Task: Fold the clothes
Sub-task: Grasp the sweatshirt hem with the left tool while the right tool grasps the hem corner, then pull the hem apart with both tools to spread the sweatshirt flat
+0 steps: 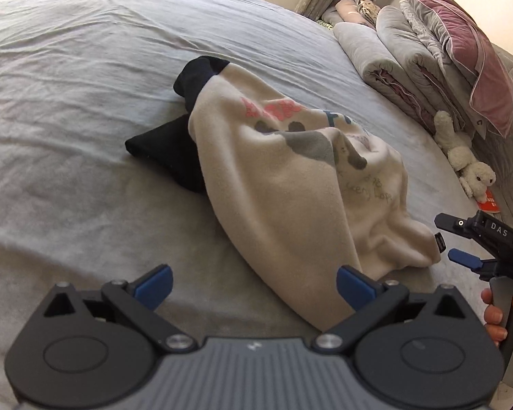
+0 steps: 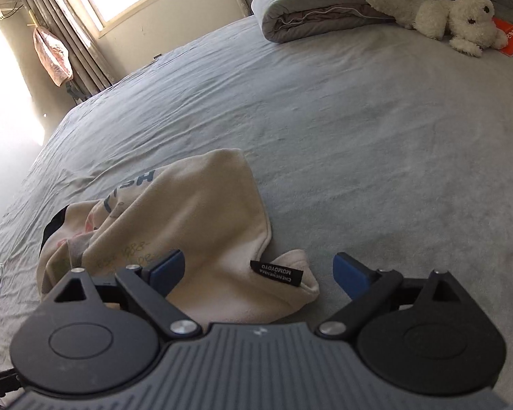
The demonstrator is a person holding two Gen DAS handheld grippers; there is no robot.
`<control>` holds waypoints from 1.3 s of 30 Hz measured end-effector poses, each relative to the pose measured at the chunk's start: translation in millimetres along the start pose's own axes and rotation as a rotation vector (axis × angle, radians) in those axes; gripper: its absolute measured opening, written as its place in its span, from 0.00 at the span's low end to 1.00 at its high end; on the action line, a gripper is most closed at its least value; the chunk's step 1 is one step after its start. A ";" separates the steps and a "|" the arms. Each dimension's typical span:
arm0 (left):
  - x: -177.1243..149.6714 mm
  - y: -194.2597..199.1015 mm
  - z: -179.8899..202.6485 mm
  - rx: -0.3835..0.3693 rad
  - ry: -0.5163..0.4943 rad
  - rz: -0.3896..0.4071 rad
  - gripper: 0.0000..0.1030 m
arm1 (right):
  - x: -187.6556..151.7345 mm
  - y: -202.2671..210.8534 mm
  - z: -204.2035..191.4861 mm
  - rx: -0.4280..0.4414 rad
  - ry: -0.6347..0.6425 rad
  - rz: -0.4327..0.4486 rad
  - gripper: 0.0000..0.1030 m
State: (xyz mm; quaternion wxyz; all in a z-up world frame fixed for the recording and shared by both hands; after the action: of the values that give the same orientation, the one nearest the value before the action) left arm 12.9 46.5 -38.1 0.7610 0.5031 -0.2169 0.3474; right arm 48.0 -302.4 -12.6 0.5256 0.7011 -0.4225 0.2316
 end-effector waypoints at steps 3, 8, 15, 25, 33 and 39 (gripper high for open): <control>-4.7 -0.9 -3.8 -0.063 0.074 -0.010 0.99 | -1.9 -1.4 5.0 -0.016 0.010 -0.010 0.93; -13.6 -8.4 -1.0 -0.175 0.195 -0.008 0.99 | -6.0 -1.9 13.7 -0.041 0.030 -0.025 0.93; -28.6 -23.7 13.0 -0.213 0.210 0.006 0.92 | -16.3 1.8 10.3 0.001 0.158 0.032 0.90; -28.0 -22.5 30.5 -0.172 -0.073 -0.025 0.09 | -21.5 5.3 -5.7 0.083 0.317 0.064 0.15; -0.7 29.0 23.0 -0.107 -0.257 0.037 0.07 | 4.7 44.6 7.0 0.150 0.055 0.087 0.09; 9.0 74.0 23.6 -0.075 -0.379 0.053 0.07 | 9.5 89.4 2.7 0.181 -0.013 0.084 0.09</control>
State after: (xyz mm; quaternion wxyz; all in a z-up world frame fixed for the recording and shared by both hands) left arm -35.9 46.4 22.9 0.7153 0.5250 -0.3823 0.2582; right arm -22.0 -316.3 42.2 0.4472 0.7288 -0.4324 0.2861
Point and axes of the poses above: each gripper's, at about its wrist camera, not at the fingertips, and y roughly against the way its jaws point, z to its right, x to its top, the point moved 3 cm from there along -y, roughly the way its jaws point, and after that the axes turned 13 degrees about z, right-handed, at the moved point
